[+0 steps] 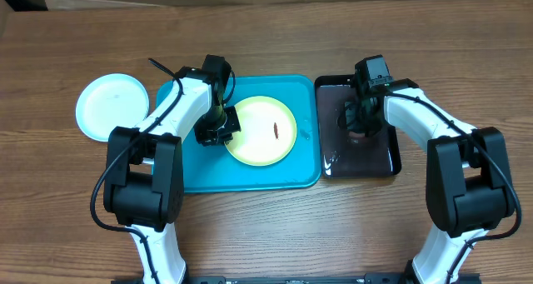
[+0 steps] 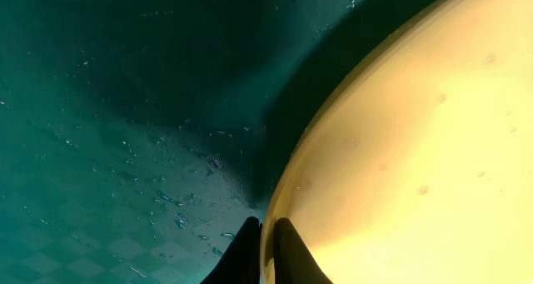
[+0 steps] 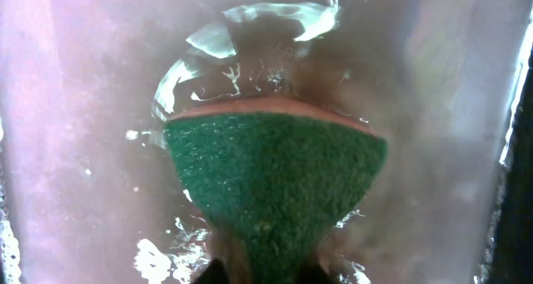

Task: Clean dirty plates on tray and stack at the side
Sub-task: 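Grasp the green sponge and rub it in the black tray water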

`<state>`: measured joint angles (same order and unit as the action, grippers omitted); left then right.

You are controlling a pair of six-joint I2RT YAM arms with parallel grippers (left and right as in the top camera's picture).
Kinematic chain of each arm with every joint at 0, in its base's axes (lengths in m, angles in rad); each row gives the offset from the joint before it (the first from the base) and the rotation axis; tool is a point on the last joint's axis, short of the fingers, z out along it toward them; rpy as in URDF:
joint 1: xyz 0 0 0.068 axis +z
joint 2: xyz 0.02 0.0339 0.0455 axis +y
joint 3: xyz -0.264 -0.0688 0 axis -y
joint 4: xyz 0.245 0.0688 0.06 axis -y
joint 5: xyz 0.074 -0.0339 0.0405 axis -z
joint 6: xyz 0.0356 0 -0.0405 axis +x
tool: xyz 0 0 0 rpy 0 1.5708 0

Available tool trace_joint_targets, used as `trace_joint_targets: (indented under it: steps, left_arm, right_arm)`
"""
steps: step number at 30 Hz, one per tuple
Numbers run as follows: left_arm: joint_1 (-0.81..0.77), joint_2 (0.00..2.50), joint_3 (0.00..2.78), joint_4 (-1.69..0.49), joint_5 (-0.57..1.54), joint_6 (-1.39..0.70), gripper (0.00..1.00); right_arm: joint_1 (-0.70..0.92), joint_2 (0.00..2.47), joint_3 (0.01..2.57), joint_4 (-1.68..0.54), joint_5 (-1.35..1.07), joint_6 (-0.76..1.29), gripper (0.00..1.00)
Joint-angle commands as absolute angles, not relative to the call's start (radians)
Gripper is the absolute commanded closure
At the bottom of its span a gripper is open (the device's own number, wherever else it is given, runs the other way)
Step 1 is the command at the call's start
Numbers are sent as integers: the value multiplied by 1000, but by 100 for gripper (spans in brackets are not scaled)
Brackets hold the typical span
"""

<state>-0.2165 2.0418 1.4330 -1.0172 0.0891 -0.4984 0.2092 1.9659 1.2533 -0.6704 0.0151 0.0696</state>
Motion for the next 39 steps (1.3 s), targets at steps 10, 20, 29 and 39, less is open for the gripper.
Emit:
trace_joint_targets:
  steps: [10,20,29,39]
  left_arm:
    - [-224,2033,1426,-1022,71,-502,91]
    - [-224,2033,1426,-1024,71,-502,91]
    - [-224,2033,1426,-1024,71,-502,91]
    - [-224,2033,1426,-1024,71,-502,92]
  right_arm:
    - [209,1947,1235,-739,-46,82,55]
    - [207,1947,1238,-709,-46,82,4]
    - [207,1947,1235,-635,-46,82,4]
    - [207,1947,1234,-631,-47,83,90]
